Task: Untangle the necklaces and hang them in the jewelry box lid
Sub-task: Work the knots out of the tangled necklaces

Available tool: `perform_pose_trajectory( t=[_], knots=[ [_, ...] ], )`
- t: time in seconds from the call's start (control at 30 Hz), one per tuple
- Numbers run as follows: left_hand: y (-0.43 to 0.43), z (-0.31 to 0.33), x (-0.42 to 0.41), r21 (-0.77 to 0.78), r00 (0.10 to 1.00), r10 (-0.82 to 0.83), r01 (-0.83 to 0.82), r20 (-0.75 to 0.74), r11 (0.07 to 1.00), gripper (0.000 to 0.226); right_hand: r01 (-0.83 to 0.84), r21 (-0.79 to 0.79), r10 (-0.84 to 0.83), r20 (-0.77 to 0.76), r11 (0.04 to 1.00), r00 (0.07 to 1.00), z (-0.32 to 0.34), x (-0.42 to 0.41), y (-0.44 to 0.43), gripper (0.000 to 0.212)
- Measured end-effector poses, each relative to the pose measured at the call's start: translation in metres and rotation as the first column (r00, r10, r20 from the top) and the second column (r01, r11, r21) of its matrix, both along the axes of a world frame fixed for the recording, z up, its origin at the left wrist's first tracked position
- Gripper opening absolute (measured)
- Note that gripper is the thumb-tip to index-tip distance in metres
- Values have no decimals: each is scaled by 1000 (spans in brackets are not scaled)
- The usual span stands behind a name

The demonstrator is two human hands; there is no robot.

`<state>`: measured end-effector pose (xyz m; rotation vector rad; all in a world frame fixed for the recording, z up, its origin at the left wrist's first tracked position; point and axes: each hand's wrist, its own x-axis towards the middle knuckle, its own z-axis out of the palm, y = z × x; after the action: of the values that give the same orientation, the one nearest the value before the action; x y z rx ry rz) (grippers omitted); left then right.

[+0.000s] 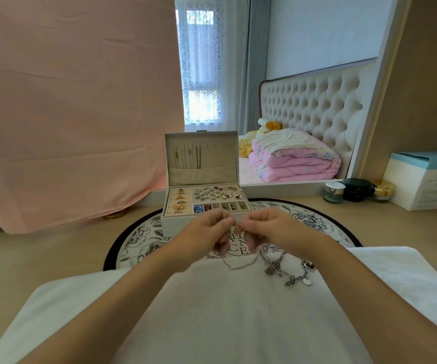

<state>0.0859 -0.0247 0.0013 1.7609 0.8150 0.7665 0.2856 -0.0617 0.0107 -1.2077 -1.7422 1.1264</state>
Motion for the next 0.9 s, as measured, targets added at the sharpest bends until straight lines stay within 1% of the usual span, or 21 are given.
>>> perform_pose_trajectory(
  t=[0.03, 0.07, 0.17, 0.2, 0.23, 0.27, 0.3, 0.37, 0.4, 0.47, 0.53, 0.57, 0.6, 0.63, 0.67, 0.7, 0.77, 0.8, 0.83, 0.87, 0.9],
  knots=[
    [1, 5, -4, -37, 1000, -10, 11, 19, 999, 18, -19, -21, 17, -88, 1000, 996, 5, 0, 0, 22],
    [4, 10, -9, -62, 1000, -27, 27, 12, 998, 19, -21, -36, 16, -140, 999, 990, 9, 1, 0, 24],
    [10, 28, -29, -93, 982, -131, 119, -135, 989, 35, 56, -24, -59, -182, 998, 982, 22, 2, 8, 32],
    [14, 32, -36, -79, 977, -145, 134, -154, 988, 40, 98, -15, -99, -202, 995, 974, 27, 3, 10, 35],
    [17, 37, -43, -55, 981, -138, 132, -133, 990, 42, 138, -12, -138, -226, 990, 964, 32, 3, 12, 39],
    [22, 40, -50, -32, 990, -120, 118, -74, 992, 44, 175, -11, -173, -244, 984, 954, 36, 5, 15, 41],
    [26, 42, -58, -26, 994, -105, 105, 21, 994, 44, 206, -14, -203, -260, 978, 944, 39, 6, 18, 43],
    [37, 46, -75, -77, 958, -113, 138, 262, 987, 41, 258, -7, -251, -264, 966, 931, 41, 10, 24, 46],
    [43, 48, -84, -110, 915, -132, 187, 382, 976, 41, 277, 4, -268, -248, 961, 931, 41, 10, 27, 47],
    [51, 51, -97, -143, 803, -155, 285, 575, 948, 36, 305, 22, -295, -192, 952, 936, 41, 8, 33, 50],
    [56, 54, -102, -142, 684, -170, 375, 709, 916, 25, 314, 48, -307, -110, 948, 945, 40, 0, 38, 51],
    [56, 56, -103, -143, 650, -171, 401, 741, 905, 20, 314, 61, -310, -67, 948, 948, 38, -2, 41, 51],
    [57, 56, -103, -149, 649, -161, 396, 744, 906, 18, 300, 68, -300, -13, 951, 954, 36, -4, 43, 50],
    [57, 56, -101, -158, 679, -146, 365, 719, 918, 17, 268, 69, -272, 64, 961, 960, 33, -4, 46, 49],
    [57, 56, -99, -169, 730, -123, 313, 672, 935, 17, 223, 59, -230, 175, 973, 957, 32, -6, 47, 47],
    [56, 56, -96, -173, 781, -99, 258, 617, 950, 18, 175, 36, -178, 313, 984, 933, 30, -7, 48, 44],
    [52, 55, -88, -162, 858, -61, 166, 510, 973, 19, 111, 7, -97, 545, 994, 833, 26, -13, 51, 27],
    [49, 55, -83, -150, 888, -48, 130, 456, 980, 19, 85, 10, -75, 572, 996, 817, 25, -21, 51, 17],
    [45, 55, -79, -137, 913, -42, 106, 407, 985, 20, 43, 18, -46, 533, 999, 845, 24, -30, 53, 21],
    [42, 56, -75, -123, 928, -46, 98, 370, 988, 19, -9, 16, 2, 405, 1000, 914, 25, -39, 54, 32],
    [39, 56, -72, -114, 936, -55, 100, 349, 988, 19, -63, -15, 65, 224, 998, 972, 25, -47, 56, 41]
  ],
)
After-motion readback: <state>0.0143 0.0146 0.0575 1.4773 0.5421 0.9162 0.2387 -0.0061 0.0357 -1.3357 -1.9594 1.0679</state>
